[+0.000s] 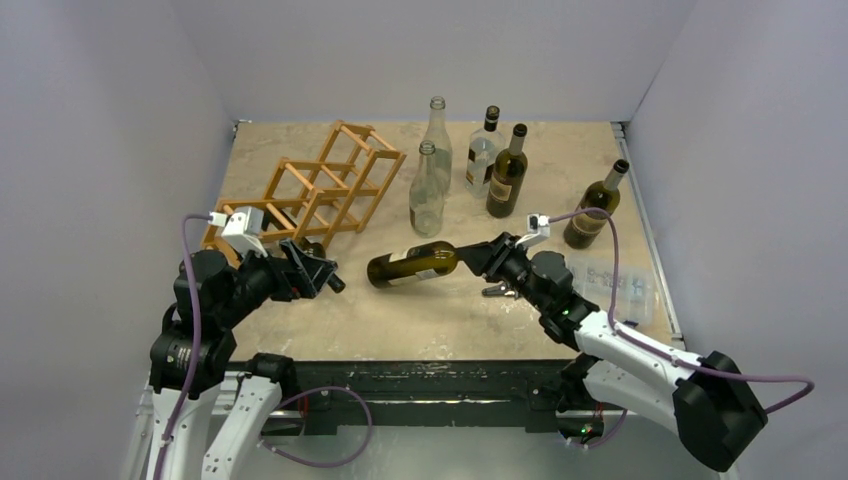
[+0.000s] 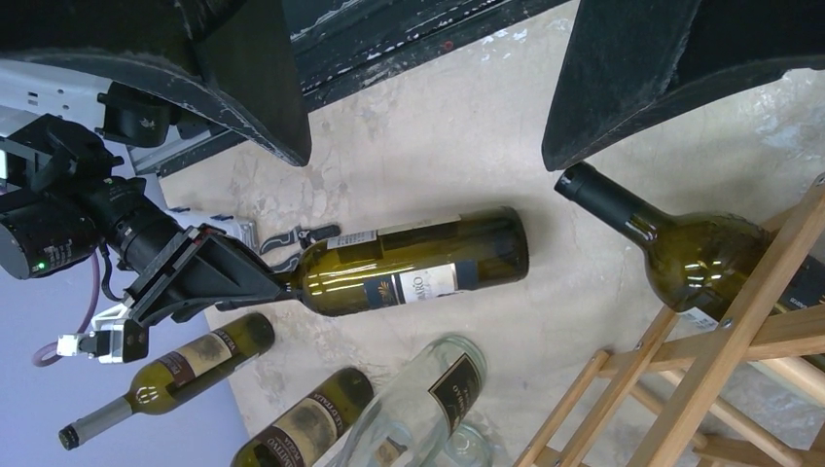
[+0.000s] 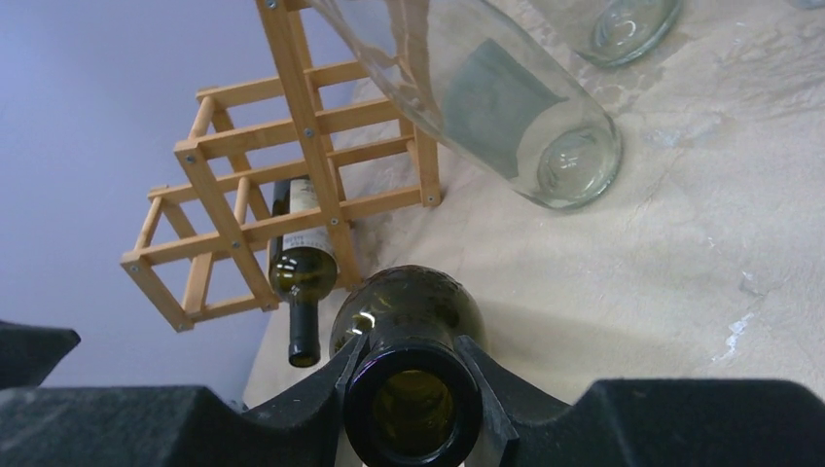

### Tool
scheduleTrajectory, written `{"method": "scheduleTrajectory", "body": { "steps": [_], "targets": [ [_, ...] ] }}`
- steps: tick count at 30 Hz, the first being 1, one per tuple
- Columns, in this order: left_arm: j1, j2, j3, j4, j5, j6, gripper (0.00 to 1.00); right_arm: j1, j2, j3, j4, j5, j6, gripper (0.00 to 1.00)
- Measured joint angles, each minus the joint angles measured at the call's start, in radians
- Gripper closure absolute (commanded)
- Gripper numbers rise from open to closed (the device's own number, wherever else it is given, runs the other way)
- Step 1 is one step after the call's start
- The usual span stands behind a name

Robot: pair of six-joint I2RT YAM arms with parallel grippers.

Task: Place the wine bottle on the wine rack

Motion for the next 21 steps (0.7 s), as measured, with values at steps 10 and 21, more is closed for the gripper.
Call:
{"method": "scheduleTrajectory", "body": {
  "steps": [10,21],
  "targets": [
    [0.000,0.011,0.000,0.026,0.017,-0.017,0.12,0.000,-0.033,-0.048,0.038,-0.126,-0.124,1.00],
    [0.000,0.039,0.000,0.036,0.030,-0.015,0.12,0.016,0.041,-0.046,-0.084,-0.200,-0.211,1.00]
  ]
}}
